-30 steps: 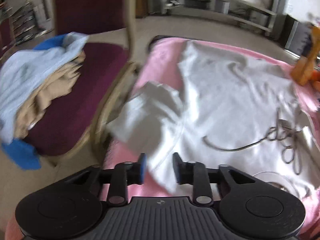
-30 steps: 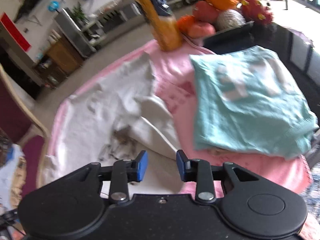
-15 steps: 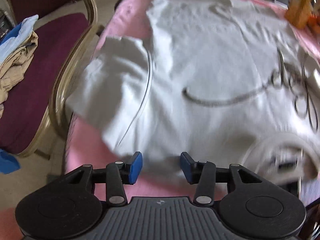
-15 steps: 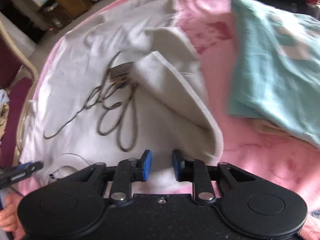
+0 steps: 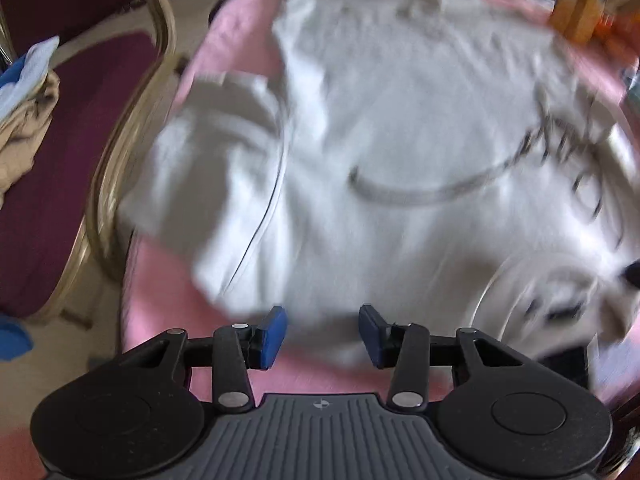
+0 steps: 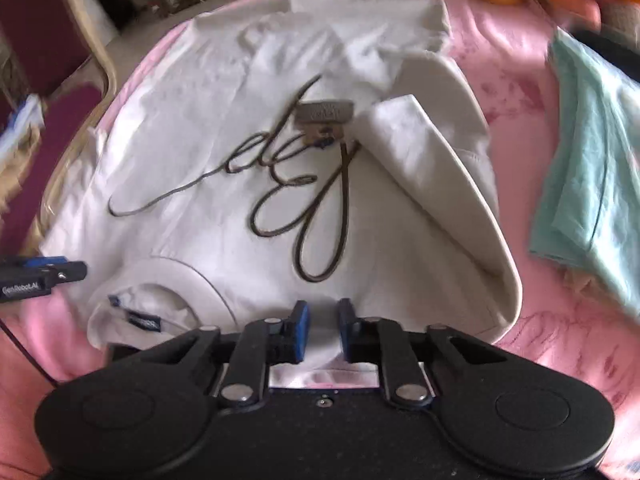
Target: Fold clothes
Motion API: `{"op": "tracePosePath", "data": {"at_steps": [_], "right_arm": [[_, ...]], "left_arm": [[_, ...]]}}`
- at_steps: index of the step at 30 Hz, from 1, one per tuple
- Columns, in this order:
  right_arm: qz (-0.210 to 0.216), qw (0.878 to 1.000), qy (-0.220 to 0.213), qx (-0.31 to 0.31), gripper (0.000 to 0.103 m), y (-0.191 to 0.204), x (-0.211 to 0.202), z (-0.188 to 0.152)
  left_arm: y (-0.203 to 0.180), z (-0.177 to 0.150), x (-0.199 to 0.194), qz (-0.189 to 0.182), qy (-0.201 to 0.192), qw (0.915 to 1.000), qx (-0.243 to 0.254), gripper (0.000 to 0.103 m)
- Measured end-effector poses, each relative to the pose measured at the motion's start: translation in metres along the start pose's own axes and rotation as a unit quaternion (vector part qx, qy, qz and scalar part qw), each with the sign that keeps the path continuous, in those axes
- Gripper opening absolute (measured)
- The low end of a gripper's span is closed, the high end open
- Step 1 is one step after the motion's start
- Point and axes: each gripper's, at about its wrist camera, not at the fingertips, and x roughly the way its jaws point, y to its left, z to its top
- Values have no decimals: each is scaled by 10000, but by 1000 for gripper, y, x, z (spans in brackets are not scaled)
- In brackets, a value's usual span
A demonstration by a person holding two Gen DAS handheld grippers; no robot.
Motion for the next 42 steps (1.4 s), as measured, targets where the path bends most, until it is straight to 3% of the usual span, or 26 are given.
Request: {"op": "tracePosePath", "data": {"at_steps": [2,6,11,15,18,23,26,31,35,42], "right_arm": [[6,9994,288,-196,15,7,-4,-13],[-174,9980,456,-407,16,12,-21,-28],[-52,9981,-610,92,20,0,-76,-1],[41,9891,-1437,313,34,-13,-109,33],[-76,9874,-1529,413,34,-26,-98,50],[-103,9878,-1273,892,34,-62,-50,56],[171,9851,-1185,1236,33,-78,-27,59],[101,9865,-1200,1107,30,-82,-9,74],[283,9877,-958,1200,30,-86,7,81],[303,9928,-919,707,31,-70,13,81]], "left_arm": [[1,-10,-8,59,55,9998,180,46],[5,-16,-25,64,-27,9998,209,45],[20,8,-57,4,-662,9977,-107,45],[26,33,-57,-128,-877,9951,-436,49],[19,41,-30,-207,-659,9960,-561,49],[8,33,5,-158,-246,9986,-446,49],[14,29,8,-156,-355,9972,-633,63],[15,28,13,-63,-408,9963,-748,78],[15,31,14,-38,-388,9967,-706,80],[10,30,9,-86,-531,9969,-572,81]]}}
